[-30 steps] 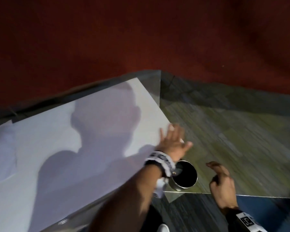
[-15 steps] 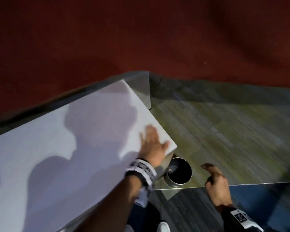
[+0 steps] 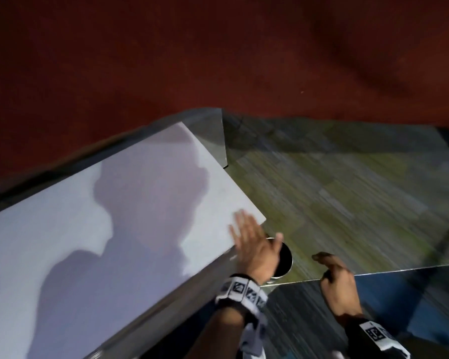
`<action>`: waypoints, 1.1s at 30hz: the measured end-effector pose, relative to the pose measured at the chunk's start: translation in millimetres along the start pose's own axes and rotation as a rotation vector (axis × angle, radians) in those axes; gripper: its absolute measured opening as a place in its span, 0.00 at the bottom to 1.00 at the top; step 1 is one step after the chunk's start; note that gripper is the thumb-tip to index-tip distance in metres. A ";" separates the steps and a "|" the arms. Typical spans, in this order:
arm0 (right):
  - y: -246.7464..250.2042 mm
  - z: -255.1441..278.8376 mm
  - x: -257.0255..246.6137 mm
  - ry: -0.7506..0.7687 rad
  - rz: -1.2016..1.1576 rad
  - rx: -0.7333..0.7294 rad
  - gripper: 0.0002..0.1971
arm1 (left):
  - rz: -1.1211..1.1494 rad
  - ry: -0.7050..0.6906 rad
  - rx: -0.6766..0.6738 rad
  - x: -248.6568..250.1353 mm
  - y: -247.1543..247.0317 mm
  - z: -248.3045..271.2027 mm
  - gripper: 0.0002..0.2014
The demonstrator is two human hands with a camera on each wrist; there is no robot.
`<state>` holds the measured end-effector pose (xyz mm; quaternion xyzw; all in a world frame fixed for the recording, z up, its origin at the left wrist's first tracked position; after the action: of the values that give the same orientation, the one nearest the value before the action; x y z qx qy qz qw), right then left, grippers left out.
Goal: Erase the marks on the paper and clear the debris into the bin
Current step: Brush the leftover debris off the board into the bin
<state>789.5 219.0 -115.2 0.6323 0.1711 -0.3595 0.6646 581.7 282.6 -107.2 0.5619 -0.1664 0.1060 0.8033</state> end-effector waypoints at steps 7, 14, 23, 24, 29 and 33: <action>19.0 -1.1 -100.5 0.139 -0.100 0.057 0.35 | 1.043 0.073 0.003 35.4 33.2 1.9 0.38; -20.8 1.8 -192.7 0.455 0.247 -0.130 0.47 | 2.024 0.266 -0.023 -2.4 92.8 53.4 0.38; -70.0 31.9 -271.9 0.427 0.237 -0.336 0.38 | 1.836 0.066 0.124 -149.3 176.8 156.7 0.29; -74.6 34.8 -278.5 0.401 0.227 -0.359 0.34 | 1.746 0.056 0.145 -178.7 181.9 177.4 0.27; -141.0 77.9 -316.2 0.480 0.290 -0.505 0.25 | 1.113 0.355 0.487 -357.7 195.6 278.5 0.21; -219.0 127.5 -354.6 0.581 0.289 -0.651 0.23 | 0.549 0.457 0.513 -453.2 198.9 306.3 0.22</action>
<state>366.4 201.6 -12.3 0.4827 0.3644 0.0018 0.7964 47.3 71.6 -13.8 0.6401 -0.0957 0.4750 0.5962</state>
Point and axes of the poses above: each hand's wrist, its own z-axis away from the middle knuckle, its own y-axis out of the back of the hand, x = y × z, the point moved 7 cm from there along -z, towards the middle knuckle, and after that the axes turned 8 degrees about -y, right-handed, at the moved point
